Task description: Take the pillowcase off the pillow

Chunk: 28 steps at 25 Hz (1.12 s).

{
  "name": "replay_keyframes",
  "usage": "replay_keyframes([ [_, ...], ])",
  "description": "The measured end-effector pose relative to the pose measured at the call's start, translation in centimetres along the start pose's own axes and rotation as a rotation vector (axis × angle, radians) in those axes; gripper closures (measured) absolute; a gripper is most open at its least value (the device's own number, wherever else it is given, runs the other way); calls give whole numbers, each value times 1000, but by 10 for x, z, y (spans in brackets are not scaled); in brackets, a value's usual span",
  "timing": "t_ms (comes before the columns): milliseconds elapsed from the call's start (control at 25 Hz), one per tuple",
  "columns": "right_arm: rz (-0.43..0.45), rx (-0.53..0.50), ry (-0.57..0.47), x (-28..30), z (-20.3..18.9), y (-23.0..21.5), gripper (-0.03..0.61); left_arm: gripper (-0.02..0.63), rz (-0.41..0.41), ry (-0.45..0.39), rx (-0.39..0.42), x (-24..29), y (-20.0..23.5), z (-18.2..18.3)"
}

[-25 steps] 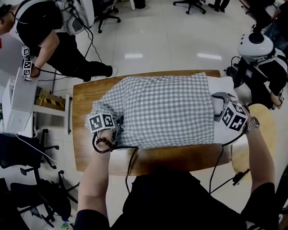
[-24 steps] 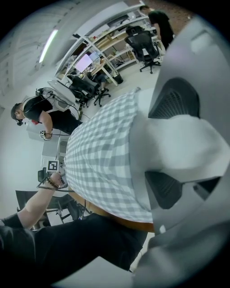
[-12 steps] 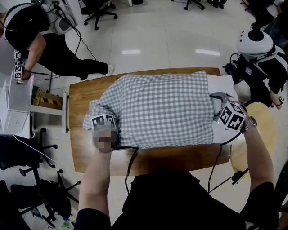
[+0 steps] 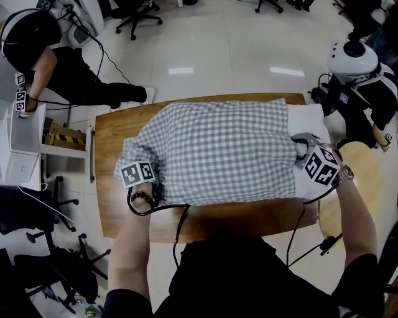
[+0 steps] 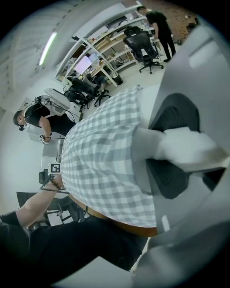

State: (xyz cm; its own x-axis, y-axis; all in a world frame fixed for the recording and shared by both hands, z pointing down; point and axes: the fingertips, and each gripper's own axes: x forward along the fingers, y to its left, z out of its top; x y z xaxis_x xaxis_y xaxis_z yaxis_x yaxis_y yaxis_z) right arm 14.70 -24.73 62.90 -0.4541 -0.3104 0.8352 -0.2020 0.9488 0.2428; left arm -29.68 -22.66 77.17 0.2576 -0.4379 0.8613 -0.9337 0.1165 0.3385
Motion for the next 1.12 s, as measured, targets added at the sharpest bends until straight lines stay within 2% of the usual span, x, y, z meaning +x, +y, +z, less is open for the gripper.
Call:
replay_keyframes([
  [80,-13,-6,-5,-2,1,-3,419,609,8,10,-5,0,1,0],
  [200,-19,-10,-7,-3,0,-3,419,607,35,20,-5,1,5,-2],
  [240,-19,-10,-7,-4,0,-2,419,583,42,21,-7,0,5,-3],
  [320,-19,-12,-7,-5,1,0,416,449,48,19,-19,0,6,-3],
  [400,-19,-12,-5,-5,1,4,414,356,58,12,-37,0,9,-3],
  [480,-18,-13,-4,-4,1,6,414,311,76,16,-62,3,14,-4],
  [600,-16,-15,-3,-4,0,6,414,287,111,41,-106,10,19,-7],
  [680,-15,-17,-4,-4,2,3,414,288,140,50,-113,14,22,-4],
  [760,-14,-17,-6,-4,4,-2,414,311,171,64,-85,17,24,2],
  [920,-5,-14,-8,-4,1,-7,414,346,200,110,42,24,20,7],
  [1040,-3,-13,-8,-3,1,-7,414,418,166,141,135,29,9,8],
  [1120,-3,-11,-8,-4,5,-6,414,512,139,160,181,29,2,8],
])
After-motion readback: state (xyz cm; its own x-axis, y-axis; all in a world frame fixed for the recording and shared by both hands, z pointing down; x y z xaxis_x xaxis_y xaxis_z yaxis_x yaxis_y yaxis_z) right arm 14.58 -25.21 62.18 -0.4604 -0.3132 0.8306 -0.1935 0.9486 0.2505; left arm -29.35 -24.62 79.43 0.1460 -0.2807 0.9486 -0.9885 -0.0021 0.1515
